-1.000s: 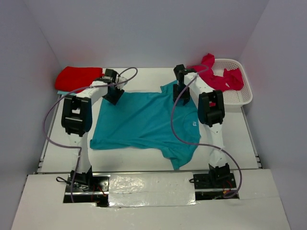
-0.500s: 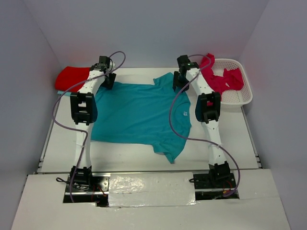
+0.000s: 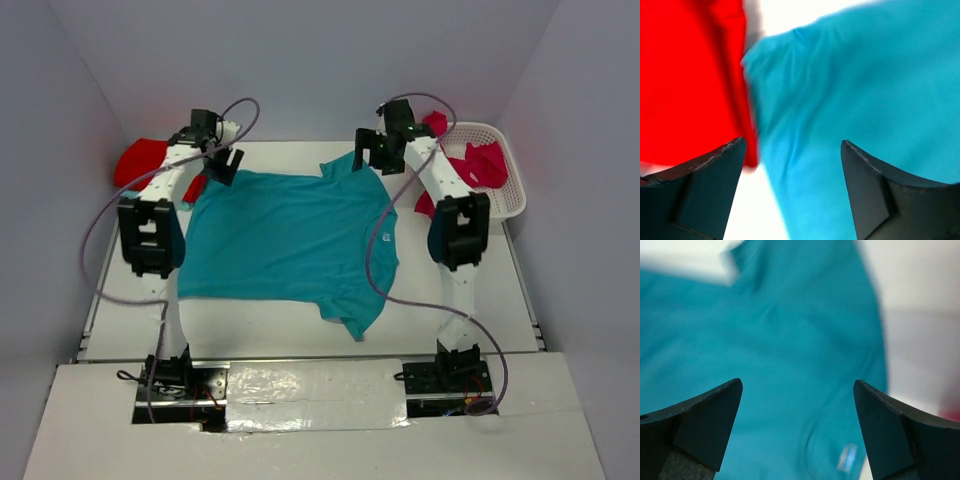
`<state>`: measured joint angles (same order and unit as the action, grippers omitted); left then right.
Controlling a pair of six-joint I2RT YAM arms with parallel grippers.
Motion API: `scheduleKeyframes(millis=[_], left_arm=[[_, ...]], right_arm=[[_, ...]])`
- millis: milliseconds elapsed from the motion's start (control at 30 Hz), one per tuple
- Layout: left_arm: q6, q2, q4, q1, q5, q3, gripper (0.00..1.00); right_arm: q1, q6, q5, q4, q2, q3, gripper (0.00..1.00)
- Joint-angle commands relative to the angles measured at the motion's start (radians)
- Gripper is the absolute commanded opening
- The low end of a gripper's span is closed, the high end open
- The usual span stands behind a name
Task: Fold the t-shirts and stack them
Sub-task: Flatten out the tshirt
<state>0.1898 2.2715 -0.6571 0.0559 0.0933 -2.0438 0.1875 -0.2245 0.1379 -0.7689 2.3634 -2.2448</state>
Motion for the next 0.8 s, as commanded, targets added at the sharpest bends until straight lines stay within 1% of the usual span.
scheduleKeyframes(millis=[0, 33, 67, 100, 133, 167, 200, 233, 267, 300, 333, 367, 400, 467, 500, 567, 600, 633, 700, 767], left_arm=[[0.205, -0.404, -0.001, -0.001, -0.113, 0.113, 0.88], [0.262, -0.476, -0.028, -0.004, -0.144, 0.237, 0.87], [0.387, -0.613, -0.059, -0.011, -0.194, 0.307, 0.85], [0.458, -0.674, -0.105, -0.016, -0.207, 0.365, 0.8], [0.527, -0.728, -0.219, -0.021, -0.211, 0.499, 0.78], [0.656, -0.835, -0.26, -0.036, -0.192, 0.59, 0.76], [0.709, -0.892, -0.277, -0.044, -0.161, 0.681, 0.75], [0.756, -0.947, -0.282, -0.048, -0.126, 0.879, 0.76], [0.833, -1.057, -0.257, -0.05, -0.098, 0.981, 0.77], [0.859, -1.114, -0.23, -0.05, -0.023, 1.067, 0.81], [0.882, -1.206, -0.202, -0.05, -0.009, 1.211, 0.83], [0.916, -1.239, -0.135, -0.05, 0.008, 1.273, 0.87], [0.924, -1.263, -0.095, -0.05, 0.019, 1.363, 0.89], [0.898, -1.261, 0.035, -0.05, 0.049, 1.412, 0.92], [0.82, -1.174, 0.107, -0.053, 0.081, 1.406, 0.91], [0.807, -1.156, 0.14, -0.053, 0.069, 1.398, 0.91], [0.791, -1.134, 0.155, -0.077, 0.066, 1.401, 0.91], [0.789, -1.127, 0.169, -0.077, 0.062, 1.403, 0.91], [0.789, -1.113, 0.194, -0.077, 0.057, 1.421, 0.91], [0.8, -1.115, 0.212, -0.077, 0.066, 1.453, 0.91]], right_arm=[[0.073, 0.054, 0.07, 0.015, -0.464, 0.246, 1.0], [0.081, 0.044, 0.11, 0.043, -0.56, 0.489, 1.0], [0.09, 0.031, 0.147, 0.093, -0.737, 0.602, 1.0], [0.104, 0.019, 0.15, 0.115, -0.816, 0.717, 1.0], [0.145, 0.016, 0.146, 0.121, -0.893, 0.901, 1.0], [0.171, 0.005, 0.143, 0.122, -1.008, 0.977, 1.0], [0.194, -0.015, 0.156, 0.118, -1.05, 1.051, 1.0], [0.222, -0.073, 0.163, 0.117, -1.093, 1.177, 1.0], [0.29, -0.11, 0.157, 0.134, -1.166, 1.238, 1.0], [0.335, -0.145, 0.114, 0.149, -1.203, 1.299, 0.98], [0.372, -0.215, 0.098, 0.166, -1.269, 1.409, 0.92], [0.442, -0.252, 0.082, 0.201, -1.294, 1.454, 0.89], [0.478, -0.28, 0.047, 0.209, -1.314, 1.529, 0.89], [0.553, -0.344, 0.026, 0.241, -1.352, 1.59, 0.92], [0.62, -0.389, -0.006, 0.296, -1.383, 1.675, 0.94], [0.641, -0.4, -0.012, 0.306, -1.385, 1.708, 0.94], [0.647, -0.409, -0.035, 0.307, -1.383, 1.72, 0.94], [0.647, -0.427, -0.043, 0.313, -1.382, 1.731, 0.94], [0.652, -0.435, -0.031, 0.361, -1.371, 1.765, 0.94], [0.668, -0.449, -0.017, 0.396, -1.347, 1.781, 0.92]])
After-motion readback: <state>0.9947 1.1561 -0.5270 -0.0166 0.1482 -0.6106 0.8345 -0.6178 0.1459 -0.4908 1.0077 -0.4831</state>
